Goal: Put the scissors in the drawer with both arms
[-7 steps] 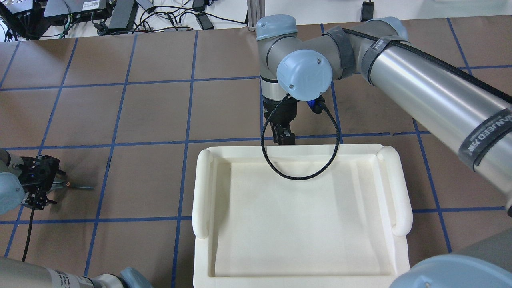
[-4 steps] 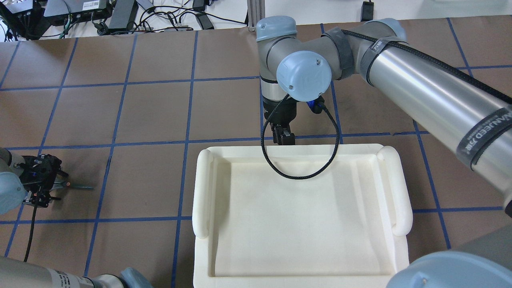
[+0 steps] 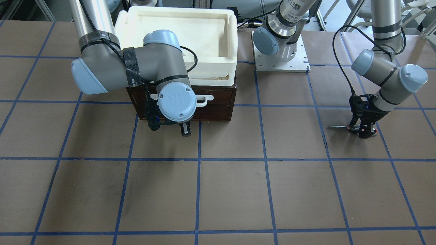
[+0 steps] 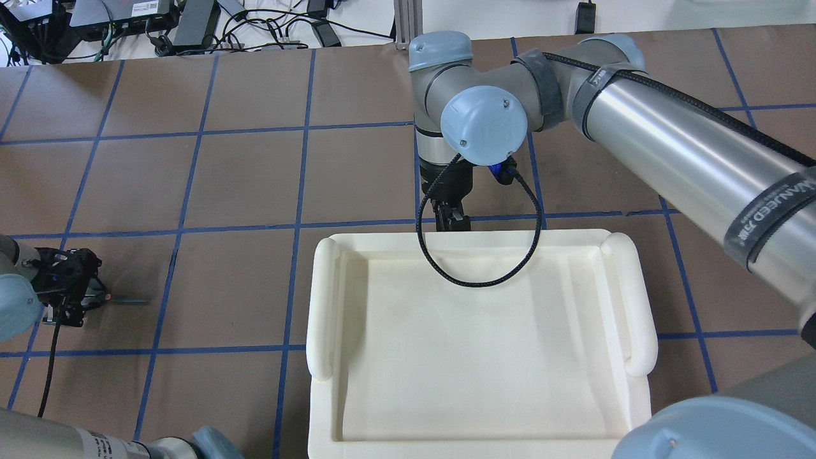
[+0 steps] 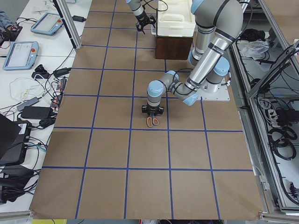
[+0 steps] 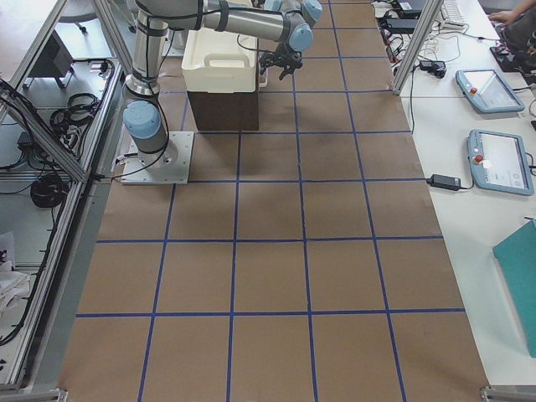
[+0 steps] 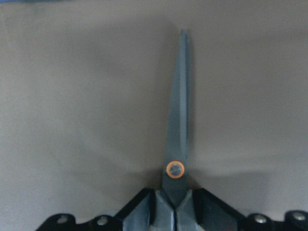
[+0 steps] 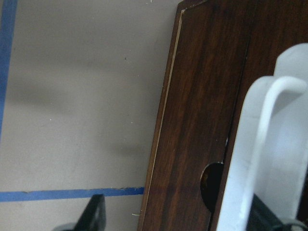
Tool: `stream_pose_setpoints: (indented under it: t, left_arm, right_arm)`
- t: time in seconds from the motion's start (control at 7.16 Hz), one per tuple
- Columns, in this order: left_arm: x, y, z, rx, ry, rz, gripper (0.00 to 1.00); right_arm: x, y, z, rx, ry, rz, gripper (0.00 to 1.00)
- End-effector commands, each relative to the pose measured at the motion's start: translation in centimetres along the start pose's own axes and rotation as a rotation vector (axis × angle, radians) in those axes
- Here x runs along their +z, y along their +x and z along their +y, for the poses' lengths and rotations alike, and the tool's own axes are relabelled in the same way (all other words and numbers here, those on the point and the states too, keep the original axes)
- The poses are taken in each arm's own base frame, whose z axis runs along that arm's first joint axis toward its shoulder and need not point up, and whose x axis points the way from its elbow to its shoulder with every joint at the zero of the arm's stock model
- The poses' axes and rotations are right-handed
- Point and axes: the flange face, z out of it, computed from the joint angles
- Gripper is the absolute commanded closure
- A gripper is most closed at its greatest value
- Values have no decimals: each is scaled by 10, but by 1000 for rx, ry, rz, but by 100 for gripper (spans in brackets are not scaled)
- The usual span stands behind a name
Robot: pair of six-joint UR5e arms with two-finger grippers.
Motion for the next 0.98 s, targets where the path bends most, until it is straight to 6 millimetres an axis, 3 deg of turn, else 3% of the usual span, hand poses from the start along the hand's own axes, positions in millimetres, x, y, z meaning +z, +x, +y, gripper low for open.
stream_pose_setpoints:
  t: [0.0, 0.28, 0.42, 0.84]
  left_arm:
    - [-2, -2, -1, 10, 11, -20, 81]
    - [-2, -3, -1, 9, 9, -21, 81]
    - [-13, -7, 0, -4, -7, -39, 82]
    - [-67, -46, 0, -26, -2, -117, 85]
  right_arm:
    - [0, -1, 0, -9, 1, -8, 0]
    - [-10, -10, 2, -27, -5, -108, 0]
    - [-14, -13, 2, -60, -3, -137, 0]
    - [-22, -15, -2, -127, 11, -162, 0]
